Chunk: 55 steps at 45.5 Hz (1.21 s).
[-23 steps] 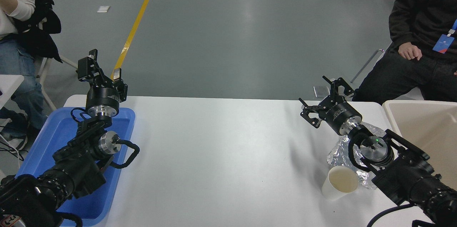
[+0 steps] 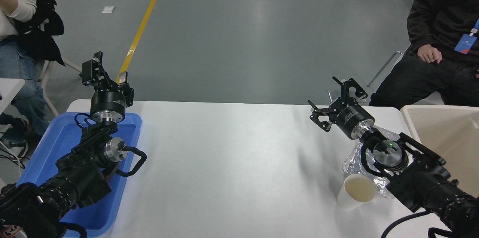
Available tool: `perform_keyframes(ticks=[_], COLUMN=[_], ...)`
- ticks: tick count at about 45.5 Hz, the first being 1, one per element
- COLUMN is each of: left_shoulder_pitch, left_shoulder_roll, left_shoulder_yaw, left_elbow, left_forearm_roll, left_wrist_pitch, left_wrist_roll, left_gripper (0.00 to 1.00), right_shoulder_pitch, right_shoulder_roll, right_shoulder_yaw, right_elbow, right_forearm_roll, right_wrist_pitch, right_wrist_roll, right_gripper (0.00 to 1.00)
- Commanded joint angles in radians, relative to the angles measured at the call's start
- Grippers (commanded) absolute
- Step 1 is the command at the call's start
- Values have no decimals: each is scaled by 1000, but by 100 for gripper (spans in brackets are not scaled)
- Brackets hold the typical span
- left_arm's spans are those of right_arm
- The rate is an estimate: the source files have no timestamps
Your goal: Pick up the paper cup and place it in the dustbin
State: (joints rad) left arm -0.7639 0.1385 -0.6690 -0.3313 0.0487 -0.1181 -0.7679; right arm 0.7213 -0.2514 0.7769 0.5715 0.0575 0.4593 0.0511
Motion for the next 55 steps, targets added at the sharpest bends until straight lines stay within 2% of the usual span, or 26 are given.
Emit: perform_keyframes(ticks=[1,9,17,25,36,46,55], left_shoulder_pitch=[0,0,0,0,0,0,0], left_shoulder_roll=[1,1,1,1,1,1,1], left_shoulder_yaw=[0,0,0,-1,-1,-1,-1], left_elbow=[0,0,0,0,0,0,0], left_forearm_roll=[0,0,0,-1,0,0,0], left_wrist_pitch=[0,0,0,0,0,0,0], left_wrist_roll=[-1,-1,-1,-1,-1,-1,-1], left_gripper=[100,100,100,100,100,100,100], right_shoulder_pitch=[138,289,481,753,1069,1241,1363], right_shoulder_roll=[-138,-273,-434,-494,-405,-252,-177], right_shoulder_yaw=[-86,-319,-651,-1082,-1554,-1820,-1924], right_elbow=[142,206,336,429,537,659,830], right_forearm_roll=[-284,-442,-489,-542,-573,-591,-571], right_wrist_pitch=[-11,-7,-4,2,4,4,62], right_wrist_roll=[-11,-19,-22,-22,-10,-8,-7], right_gripper=[100,100,100,100,100,100,100])
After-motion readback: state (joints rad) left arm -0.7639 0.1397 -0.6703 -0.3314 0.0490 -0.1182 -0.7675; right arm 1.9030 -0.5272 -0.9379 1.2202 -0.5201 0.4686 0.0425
